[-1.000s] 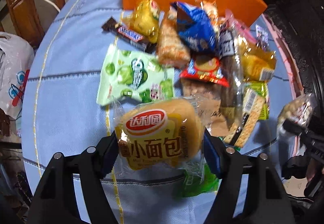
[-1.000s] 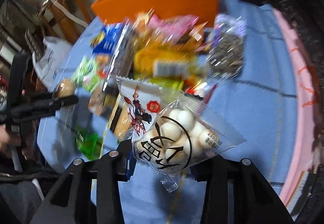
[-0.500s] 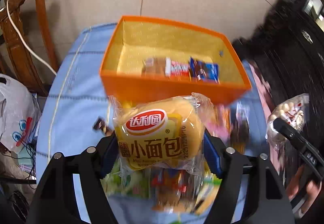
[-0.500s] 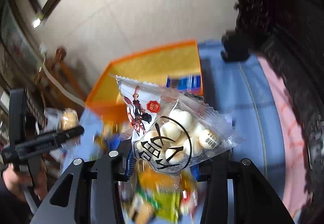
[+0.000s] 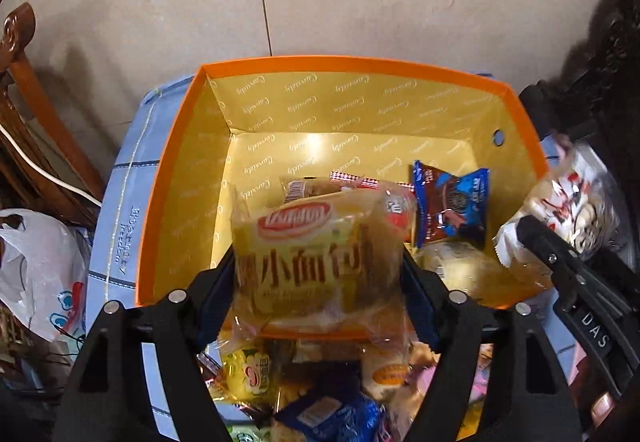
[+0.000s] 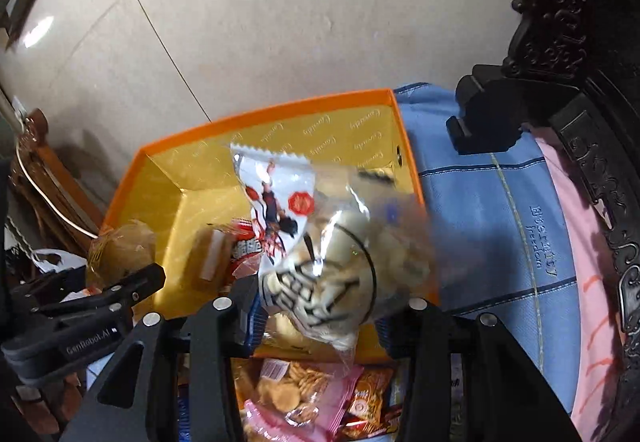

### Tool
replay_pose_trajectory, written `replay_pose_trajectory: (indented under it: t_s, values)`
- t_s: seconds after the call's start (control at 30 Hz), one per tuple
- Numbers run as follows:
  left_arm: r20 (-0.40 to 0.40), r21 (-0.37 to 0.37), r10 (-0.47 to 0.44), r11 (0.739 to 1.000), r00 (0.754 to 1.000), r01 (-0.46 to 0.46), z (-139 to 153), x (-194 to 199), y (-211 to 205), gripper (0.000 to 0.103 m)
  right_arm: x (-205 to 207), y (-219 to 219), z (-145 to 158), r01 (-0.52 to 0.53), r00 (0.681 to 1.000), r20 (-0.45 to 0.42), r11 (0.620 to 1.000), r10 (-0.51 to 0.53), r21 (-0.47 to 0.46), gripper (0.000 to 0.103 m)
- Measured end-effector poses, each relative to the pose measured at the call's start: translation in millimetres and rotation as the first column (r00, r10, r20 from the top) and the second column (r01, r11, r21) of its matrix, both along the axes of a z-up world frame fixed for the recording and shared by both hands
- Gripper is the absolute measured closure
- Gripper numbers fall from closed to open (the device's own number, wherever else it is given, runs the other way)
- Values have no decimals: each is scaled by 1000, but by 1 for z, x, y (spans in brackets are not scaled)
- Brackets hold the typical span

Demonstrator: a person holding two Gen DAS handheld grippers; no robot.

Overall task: Organize snacks
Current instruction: 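Carry both bags into the orange box and open both tools, then move both open tools back to the snack pile, then grasp the small green packet with the left tool while the right tool grasps the cracker pack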

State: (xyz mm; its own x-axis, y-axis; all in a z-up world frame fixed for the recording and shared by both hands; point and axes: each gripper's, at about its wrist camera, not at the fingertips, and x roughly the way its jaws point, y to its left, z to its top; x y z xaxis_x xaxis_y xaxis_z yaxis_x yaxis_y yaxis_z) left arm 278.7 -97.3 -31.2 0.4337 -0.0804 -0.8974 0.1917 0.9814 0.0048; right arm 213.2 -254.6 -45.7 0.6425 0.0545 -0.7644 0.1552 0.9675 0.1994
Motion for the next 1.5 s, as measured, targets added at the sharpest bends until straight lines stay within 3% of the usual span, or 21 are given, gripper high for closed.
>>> replay_pose_trajectory:
  t_s: [0.03,0.07,0.13,0.3,0.37,0.47,0.57,0.67,0.87,1.0,1.03,1.17,1.4,1.43,1.47,1.5]
  values:
    - [11,-1,-3,1000,1000,3,0,-1,-2,23,1,1,-1,9,1000,1,1000,-9,-11,51]
    - [12,13,0,1000,1000,0,-2,-2,-3,7,2,3,-2,7,1000,-1,1000,-7,-30,35]
    - [24,57,21,998,999,-22,-2,-5,-2,7,-2,5,1,14,1000,4,998,-13,-65,34]
    - [42,14,46,999,998,-47,8,-22,21,6,-36,0,19,25,996,85,998,-20,-60,31]
    - [59,-14,52,999,997,-52,15,-32,31,6,-56,-5,27,42,992,118,998,-37,-42,27]
    - [101,-1,25,1000,995,-25,22,-59,41,6,-95,-11,29,51,988,147,998,-53,21,20]
    - [126,48,-32,999,991,26,21,-93,48,6,-129,-11,19,32,991,126,999,-35,28,16]
    - [99,49,-95,995,991,91,14,-132,53,6,-163,-8,-1,-10,998,60,999,8,39,14]
    - [-34,41,-184,982,982,185,-24,-207,65,6,-221,4,-48,-79,991,-101,996,83,42,13]
    - [-137,8,-333,941,933,337,-50,-250,66,6,-242,22,-68,-150,972,-175,988,155,40,13]
    - [-173,-35,-378,925,909,378,-57,-260,67,6,-245,25,-69,-155,970,-182,987,161,48,13]
    - [-257,-112,-433,901,864,418,-76,-279,63,6,-252,34,-69,-171,966,-186,983,179,59,13]
    - [-360,-101,-483,871,799,481,-108,-301,39,6,-254,41,-62,-193,964,-180,981,196,36,13]
    - [-387,-87,-476,871,790,483,-116,-304,36,8,-255,41,-62,-194,963,-182,980,197,35,13]
    - [-416,-66,-469,870,779,488,-125,-307,34,38,-256,41,-62,-194,963,-183,980,197,36,13]
    - [-414,-40,-467,867,782,496,-126,-309,32,40,-258,42,-62,-195,963,-184,980,198,35,13]
